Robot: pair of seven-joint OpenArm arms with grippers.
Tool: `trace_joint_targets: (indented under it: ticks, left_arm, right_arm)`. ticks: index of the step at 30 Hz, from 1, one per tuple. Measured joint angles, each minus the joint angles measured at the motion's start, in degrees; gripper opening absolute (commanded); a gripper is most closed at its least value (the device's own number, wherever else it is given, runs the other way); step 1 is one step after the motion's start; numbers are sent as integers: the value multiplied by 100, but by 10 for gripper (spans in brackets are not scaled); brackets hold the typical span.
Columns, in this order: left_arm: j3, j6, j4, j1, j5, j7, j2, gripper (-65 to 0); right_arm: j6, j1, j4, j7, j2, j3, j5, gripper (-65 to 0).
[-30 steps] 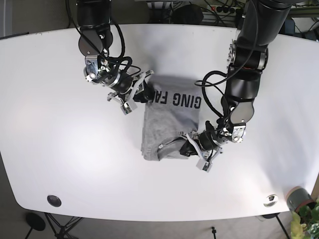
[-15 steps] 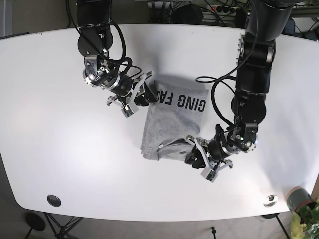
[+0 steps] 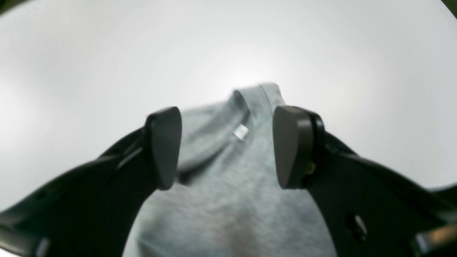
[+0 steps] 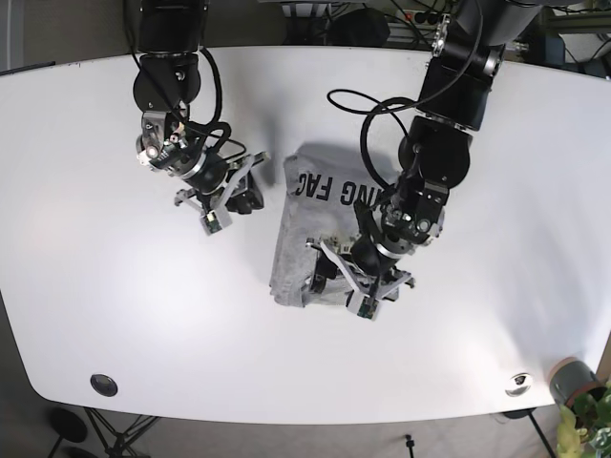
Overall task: Fold the T-shirt properly
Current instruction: 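Carry the folded shirt with the left gripper to the table edge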
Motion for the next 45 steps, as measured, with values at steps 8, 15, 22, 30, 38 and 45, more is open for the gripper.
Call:
trace_joint_targets:
  ticks: [8, 15, 22, 30, 38, 45]
  left_arm:
    - [533, 1008, 57, 570, 509, -951, -17, -267]
    - [782, 1150, -629, 925, 726, -1408, 129, -267]
    - [769, 1034, -1615, 809, 634, -2317, 149, -267]
    - [133, -74, -1908, 772, 568, -2529, -114, -267]
    - [-782, -999, -2326, 730, 428, -2297, -671, -268]
    - [-1169, -1381, -2743, 647, 197, -2293, -1558, -268]
  right_arm:
    - [157, 208, -4, -299, -26, 608, 125, -530]
    - [275, 291, -33, -566, 151, 1001, 474, -530]
    - [282, 321, -31, -540, 114, 984, 610, -530]
    - [282, 315, -28, -540, 125, 1001, 623, -530]
    - [282, 306, -26, -544, 109, 990, 621, -530]
    - [282, 306, -24, -542, 109, 990, 621, -530]
